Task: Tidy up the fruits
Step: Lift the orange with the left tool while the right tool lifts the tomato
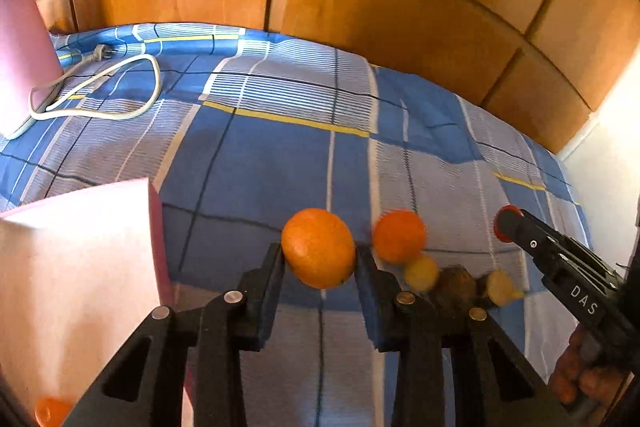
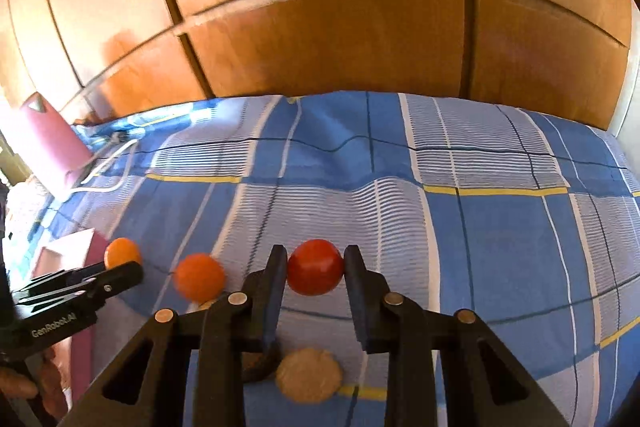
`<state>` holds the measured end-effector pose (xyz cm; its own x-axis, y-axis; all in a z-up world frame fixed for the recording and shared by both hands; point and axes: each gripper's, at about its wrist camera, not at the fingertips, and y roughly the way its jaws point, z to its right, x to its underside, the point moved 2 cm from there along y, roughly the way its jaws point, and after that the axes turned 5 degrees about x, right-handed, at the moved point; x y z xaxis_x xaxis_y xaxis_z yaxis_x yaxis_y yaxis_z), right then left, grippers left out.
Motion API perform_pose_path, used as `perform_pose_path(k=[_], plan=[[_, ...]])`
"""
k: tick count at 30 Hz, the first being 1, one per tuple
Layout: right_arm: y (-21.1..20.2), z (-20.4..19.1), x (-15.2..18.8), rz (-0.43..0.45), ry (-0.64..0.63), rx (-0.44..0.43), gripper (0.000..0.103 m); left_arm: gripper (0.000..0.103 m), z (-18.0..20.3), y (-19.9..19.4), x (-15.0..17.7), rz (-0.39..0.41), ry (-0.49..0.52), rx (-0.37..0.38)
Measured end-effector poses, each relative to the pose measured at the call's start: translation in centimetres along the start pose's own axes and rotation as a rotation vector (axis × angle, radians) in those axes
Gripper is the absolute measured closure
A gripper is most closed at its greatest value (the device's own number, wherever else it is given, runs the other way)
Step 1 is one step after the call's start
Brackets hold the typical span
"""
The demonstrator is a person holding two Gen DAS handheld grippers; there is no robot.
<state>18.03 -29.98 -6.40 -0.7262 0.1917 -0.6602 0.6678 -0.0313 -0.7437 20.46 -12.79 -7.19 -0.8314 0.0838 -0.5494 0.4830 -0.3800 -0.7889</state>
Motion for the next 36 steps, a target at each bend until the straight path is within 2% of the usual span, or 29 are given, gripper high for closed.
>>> perform_pose_path(k=[4, 12, 17, 29, 36], plan=[[-1.9, -0.9, 1.5, -0.005, -0.013, -0.041, 0.074, 0.067, 0.8, -1.4, 1.9, -0.006, 0.009, 0.006], [-3.3, -3.3, 5.9, -0.082, -0.045, -0.102, 0.074, 0.067, 2.0, -3.8, 5.3, -0.004, 0.032, 0.01], [-3.5, -4.1, 8.7, -0.1, -0.075, -0.072, 0.074, 0.067, 2.8, -5.3, 7.1, 0.007, 0.058, 0.015], [-3.8, -3.7, 10.0, -0.091, -0.067, -0.032, 0.074, 0.067, 2.7, -9.2, 9.4, 0.061, 0.073, 0.013], [-4.3, -4.6, 10.5, -0.09, -0.099, -0.019, 0.074, 0.067, 0.6, -11.3, 9.6, 0.106, 0.044, -0.014]])
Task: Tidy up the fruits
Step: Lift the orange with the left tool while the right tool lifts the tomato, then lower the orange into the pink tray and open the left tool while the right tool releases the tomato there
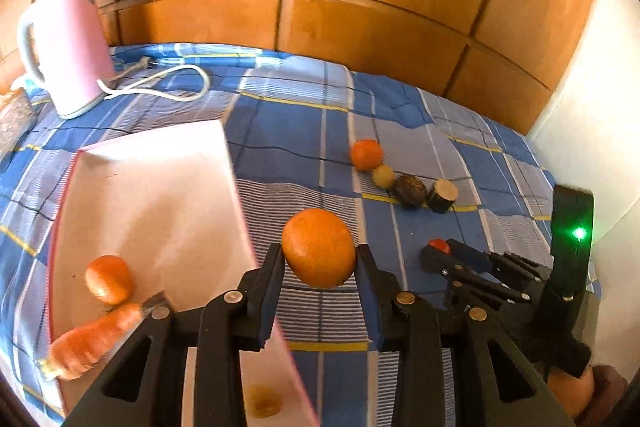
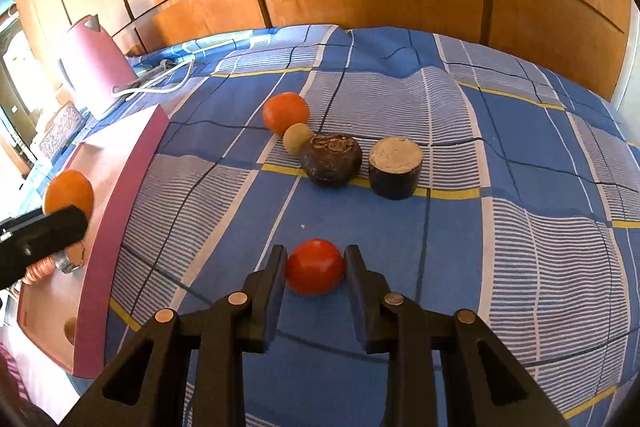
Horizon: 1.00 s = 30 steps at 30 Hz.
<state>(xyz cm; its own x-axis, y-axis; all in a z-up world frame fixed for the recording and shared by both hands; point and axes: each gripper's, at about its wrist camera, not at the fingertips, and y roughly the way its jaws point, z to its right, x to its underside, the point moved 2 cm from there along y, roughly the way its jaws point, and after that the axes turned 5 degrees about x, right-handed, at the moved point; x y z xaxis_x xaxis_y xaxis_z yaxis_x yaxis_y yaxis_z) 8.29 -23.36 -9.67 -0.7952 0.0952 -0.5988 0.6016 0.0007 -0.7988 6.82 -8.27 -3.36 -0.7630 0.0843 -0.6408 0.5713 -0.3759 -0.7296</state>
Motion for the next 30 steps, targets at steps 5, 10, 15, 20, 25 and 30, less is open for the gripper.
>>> perform_pose_path(k=[5, 10, 15, 20, 25, 30], plan=[[-0.4, -0.9, 0.2, 0.006, -0.029, 0.006, 0.074, 0.067, -2.7, -0.8, -0.2, 0.02, -0.048, -0.039], [-1.0, -1.9, 0.1, 0.017, -0.046, 0.0, 0.074, 0.067, -5.8, -0.9, -0.4, 0.029, -0.106, -0.096], [-1.6, -3.1, 0.0, 0.027, -0.075, -0.01, 0.074, 0.067, -8.8, -1.1, -0.8, 0.034, -0.16, -0.152], [-2.0, -4.3, -0.2, 0.031, -0.091, -0.037, 0.074, 0.059, -10.7, -1.8, -1.1, 0.061, -0.201, -0.193], [-2.7, -6.1, -0.5, 0.039, -0.12, -0.082, 0.074, 0.059, -10.7, -2.6, -0.7, 0.073, -0.203, -0.197], [-3.3, -8.4, -0.8, 0.044, -0.154, -0.149, 0.074, 0.059, -10.5, -3.5, 0.0, 0.077, -0.209, -0.193]])
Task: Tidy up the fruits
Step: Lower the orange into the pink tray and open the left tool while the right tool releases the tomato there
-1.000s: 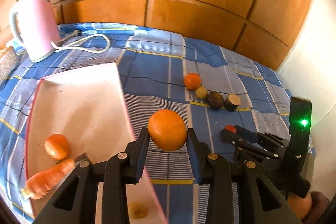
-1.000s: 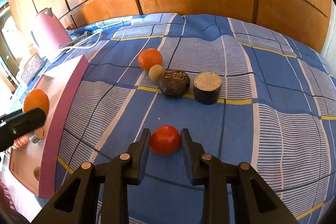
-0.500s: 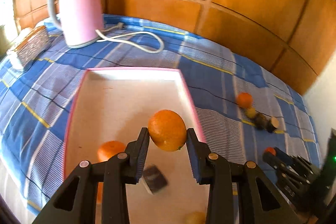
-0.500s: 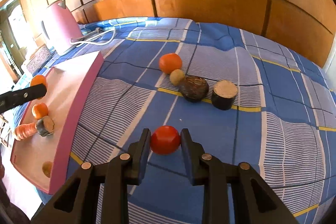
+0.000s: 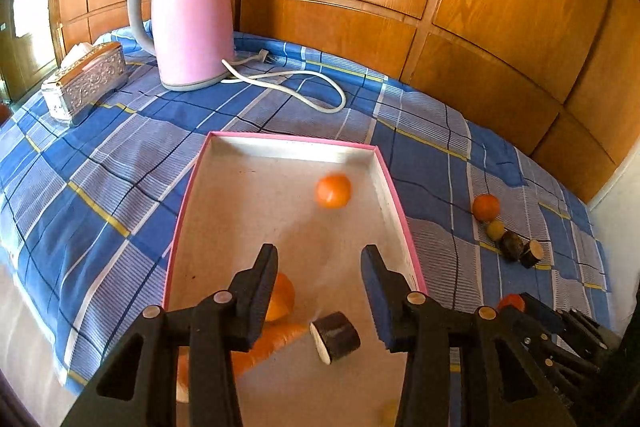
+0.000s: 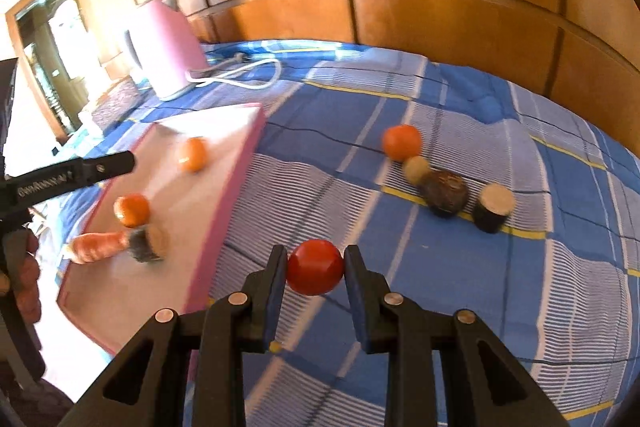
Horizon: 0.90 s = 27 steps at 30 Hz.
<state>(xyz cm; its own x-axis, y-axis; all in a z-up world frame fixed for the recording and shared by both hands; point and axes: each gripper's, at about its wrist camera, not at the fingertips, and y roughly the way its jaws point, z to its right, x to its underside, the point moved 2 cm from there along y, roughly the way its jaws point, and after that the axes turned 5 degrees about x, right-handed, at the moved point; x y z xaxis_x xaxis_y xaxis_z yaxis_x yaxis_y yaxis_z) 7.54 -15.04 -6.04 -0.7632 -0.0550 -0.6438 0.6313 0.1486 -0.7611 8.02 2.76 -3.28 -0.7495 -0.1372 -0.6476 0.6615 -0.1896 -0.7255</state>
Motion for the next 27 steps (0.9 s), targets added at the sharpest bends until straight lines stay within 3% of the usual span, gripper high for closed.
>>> perform_pose_path(k=[9, 27], plan=[[-0.5, -4.4, -0.9, 0.006, -0.058, -0.13, 0.074, 0.055, 0.0, -1.5, 1.3, 0.006, 0.002, 0.021], [0.4, -8.6, -0.6, -0.017, -0.157, -0.164, 0.074, 0.054, -1.3, -3.0, 2.1, 0.024, -0.044, 0.026]])
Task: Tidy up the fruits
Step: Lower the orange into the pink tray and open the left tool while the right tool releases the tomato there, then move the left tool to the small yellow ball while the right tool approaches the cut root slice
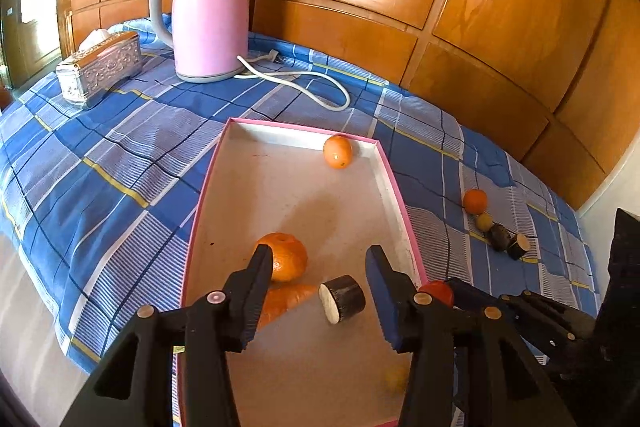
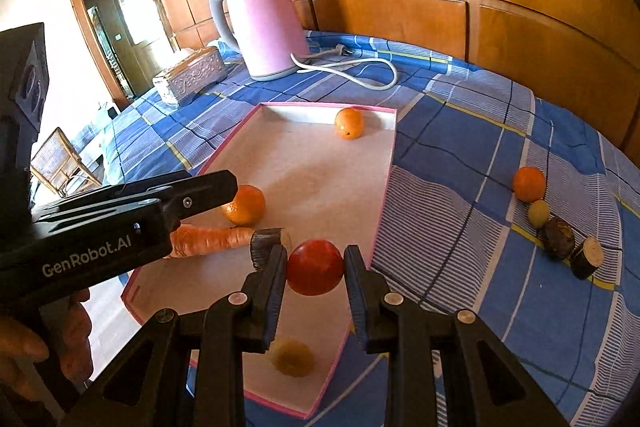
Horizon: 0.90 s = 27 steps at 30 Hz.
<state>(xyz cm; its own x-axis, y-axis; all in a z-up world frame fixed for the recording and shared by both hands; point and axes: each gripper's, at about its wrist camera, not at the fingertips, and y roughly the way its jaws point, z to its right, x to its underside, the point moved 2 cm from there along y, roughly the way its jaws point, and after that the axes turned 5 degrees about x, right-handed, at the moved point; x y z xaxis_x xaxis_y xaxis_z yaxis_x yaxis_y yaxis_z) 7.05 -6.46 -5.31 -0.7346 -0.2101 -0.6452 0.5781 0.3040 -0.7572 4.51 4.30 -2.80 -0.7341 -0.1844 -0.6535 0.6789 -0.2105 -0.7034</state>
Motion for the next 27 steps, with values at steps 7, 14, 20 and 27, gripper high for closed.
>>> perform_pose_path(k=[7, 14, 20, 27], plan=[[0.9, -0.3, -0.3, -0.012, -0.006, 0.017, 0.073, 0.049, -0.5, -0.2, 0.2, -0.001, -0.017, 0.003], [1.0, -0.6, 0.1, -0.011, -0.002, 0.019, 0.07, 0.049, -0.6, -0.1, 0.6, -0.01, -0.021, -0.002], [0.3, 0.4, 0.7, -0.002, 0.04, 0.053, 0.067, 0.048, -0.2, 0.0, 0.9, -0.014, -0.005, -0.009], [-0.8, 2.2, 1.2, 0.026, 0.092, 0.111, 0.067, 0.048, 0.5, 0.1, 1.4, -0.021, 0.028, -0.024]])
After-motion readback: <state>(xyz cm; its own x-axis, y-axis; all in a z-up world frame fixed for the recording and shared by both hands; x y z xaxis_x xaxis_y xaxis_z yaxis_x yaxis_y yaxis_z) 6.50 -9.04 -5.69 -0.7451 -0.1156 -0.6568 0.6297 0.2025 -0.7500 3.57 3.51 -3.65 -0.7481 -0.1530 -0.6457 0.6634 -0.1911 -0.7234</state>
